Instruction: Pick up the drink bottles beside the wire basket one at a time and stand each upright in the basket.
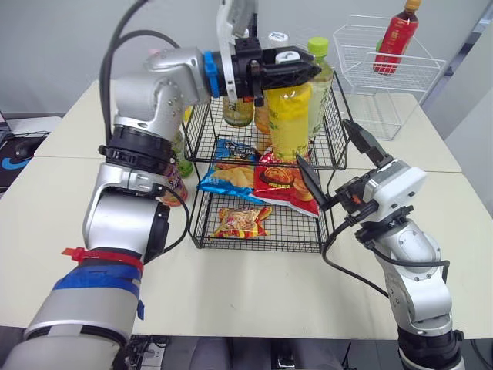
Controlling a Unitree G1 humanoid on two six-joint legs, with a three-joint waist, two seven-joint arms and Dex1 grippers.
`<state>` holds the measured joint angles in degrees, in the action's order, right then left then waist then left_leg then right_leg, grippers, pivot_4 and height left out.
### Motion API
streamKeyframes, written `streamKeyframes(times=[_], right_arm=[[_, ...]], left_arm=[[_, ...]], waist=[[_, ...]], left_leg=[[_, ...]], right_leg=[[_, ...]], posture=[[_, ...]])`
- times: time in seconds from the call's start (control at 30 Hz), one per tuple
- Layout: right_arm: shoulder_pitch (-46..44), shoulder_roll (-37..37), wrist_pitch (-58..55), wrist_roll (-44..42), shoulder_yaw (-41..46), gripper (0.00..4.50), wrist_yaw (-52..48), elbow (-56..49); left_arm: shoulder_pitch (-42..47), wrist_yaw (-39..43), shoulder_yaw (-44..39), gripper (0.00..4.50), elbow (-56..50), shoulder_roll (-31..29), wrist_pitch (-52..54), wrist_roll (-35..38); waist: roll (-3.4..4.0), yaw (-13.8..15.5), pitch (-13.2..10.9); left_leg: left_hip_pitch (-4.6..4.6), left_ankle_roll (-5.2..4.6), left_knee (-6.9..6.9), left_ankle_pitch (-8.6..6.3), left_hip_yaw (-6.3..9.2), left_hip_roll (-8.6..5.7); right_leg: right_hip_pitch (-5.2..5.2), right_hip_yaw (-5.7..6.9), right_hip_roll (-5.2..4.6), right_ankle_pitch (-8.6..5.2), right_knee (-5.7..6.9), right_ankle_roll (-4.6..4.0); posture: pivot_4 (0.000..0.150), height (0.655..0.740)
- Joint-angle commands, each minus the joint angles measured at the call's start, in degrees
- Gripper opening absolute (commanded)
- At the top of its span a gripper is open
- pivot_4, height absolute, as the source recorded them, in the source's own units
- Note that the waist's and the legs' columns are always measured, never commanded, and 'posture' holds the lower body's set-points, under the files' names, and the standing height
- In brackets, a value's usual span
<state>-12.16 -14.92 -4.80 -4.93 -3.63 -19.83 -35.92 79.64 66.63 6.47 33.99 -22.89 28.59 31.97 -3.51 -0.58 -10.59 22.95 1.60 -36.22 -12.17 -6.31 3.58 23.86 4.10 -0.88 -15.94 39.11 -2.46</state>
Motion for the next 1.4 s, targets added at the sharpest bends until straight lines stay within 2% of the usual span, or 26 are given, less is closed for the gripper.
streamKeyframes(times=[0.03,0.17,0.23,0.27,0.5,0.63,0.8,1.0,1.17,1.23,1.3,1.4], right_arm=[[-0.21,0.13,0.44,0.64,0.23,4.50,0.97,-2.55],[0.51,0.25,0.24,0.20,0.15,4.50,1.05,-2.86],[0.81,0.33,0.14,0.20,-0.11,4.50,1.14,-3.18],[0.86,0.37,0.09,0.21,-0.20,4.50,1.20,-3.28],[0.47,0.26,0.14,-0.22,-0.51,4.50,0.88,-3.18],[0.38,-0.33,0.21,-1.84,-0.49,4.50,-0.60,-2.94],[-1.31,-2.87,-0.99,-7.79,-0.59,4.50,-6.69,-1.59],[-6.61,-10.45,-8.95,-23.70,-1.39,4.50,-23.28,2.64],[-11.89,-15.11,-13.76,-30.31,-2.64,4.50,-35.21,9.12],[-12.99,-15.35,-13.45,-30.61,-3.09,4.50,-37.97,11.62],[-14.02,-15.03,-13.61,-31.07,-3.97,4.50,-40.63,14.07],[-14.81,-14.35,-14.29,-31.58,-4.78,4.50,-42.35,15.90]], left_arm=[[3.97,1.94,-1.75,1.39,1.57,1.97,-3.48,-1.91],[4.24,3.42,-1.80,1.39,3.22,3.93,-5.27,-4.00],[4.15,3.78,-2.10,2.11,3.42,4.29,-5.63,-4.62],[4.18,3.87,-2.38,2.30,3.47,4.38,-5.63,-4.73],[4.19,2.78,-6.59,4.48,0.15,3.17,-2.84,-3.13],[0.01,0.35,-9.53,4.48,-9.76,0.39,3.79,-0.24],[-9.96,-7.86,-15.67,4.48,-26.24,-5.25,12.51,3.91],[-27.15,-20.91,-28.17,4.48,-43.64,-13.89,18.95,6.46],[-46.21,-29.01,-45.30,4.48,-56.92,-17.98,24.61,10.79],[-54.72,-29.23,-50.45,4.48,-61.25,-18.55,25.36,11.96],[-66.49,-28.84,-57.34,4.48,-66.42,-16.94,25.59,12.74],[-77.72,-29.60,-62.88,4.48,-71.05,-13.91,24.39,14.75]], waist=[[0.00,0.08,0.00],[0.00,0.07,0.00],[0.01,0.02,0.00],[0.01,-0.01,0.00],[0.01,-0.09,0.00],[0.02,-0.42,0.01],[0.11,-1.27,0.06],[0.11,-1.41,0.05],[0.07,-1.17,0.07],[0.04,-1.05,0.09],[0.02,-0.92,0.09],[-0.03,-0.73,0.12]], left_leg=[[0.00,0.00,-0.01,0.00,0.00,0.00],[-0.01,0.00,-0.01,0.00,0.01,-0.01],[-0.01,0.00,-0.01,0.00,0.01,-0.01],[-0.02,0.00,-0.01,0.00,0.01,0.00],[-0.02,0.00,-0.05,0.00,0.02,0.00],[-0.01,0.00,-0.06,0.00,0.03,0.01],[-0.21,0.00,-0.11,0.00,0.02,0.03],[-0.32,-0.02,-0.44,-0.01,0.03,0.06],[-0.38,-0.24,-0.51,-0.14,0.04,0.08],[-0.39,-0.26,-0.54,-0.15,0.07,0.09],[-0.38,-0.28,-0.54,-0.16,0.08,0.08],[-0.38,-0.36,-0.54,-0.22,0.06,0.07]], right_leg=[[0.00,0.01,0.00,0.00,0.00,0.00],[-0.02,0.01,0.00,0.00,0.00,0.00],[-0.02,0.00,0.00,0.00,0.00,0.00],[-0.02,0.00,0.00,0.00,0.01,0.00],[-0.03,0.01,0.01,0.00,0.04,0.00],[-0.02,0.00,0.01,0.00,0.04,0.00],[-0.15,-0.07,0.01,0.00,0.20,0.00],[-0.16,-0.16,0.01,0.00,0.69,-0.01],[-0.24,-0.15,0.00,0.00,0.76,-0.01],[-0.28,-0.08,-0.02,0.00,0.74,-0.01],[-0.33,-0.04,-0.05,-0.01,0.69,-0.01],[-0.38,-0.02,-0.12,0.00,0.60,0.00]], posture=[[0.150,0.7400],[0.150,0.7400],[0.150,0.7400],[0.150,0.7400],[0.150,0.7400],[0.150,0.7400],[0.150,0.7400],[0.150,0.7400],[0.150,0.7400],[0.150,0.7400],[0.150,0.7400],[0.150,0.7400]])
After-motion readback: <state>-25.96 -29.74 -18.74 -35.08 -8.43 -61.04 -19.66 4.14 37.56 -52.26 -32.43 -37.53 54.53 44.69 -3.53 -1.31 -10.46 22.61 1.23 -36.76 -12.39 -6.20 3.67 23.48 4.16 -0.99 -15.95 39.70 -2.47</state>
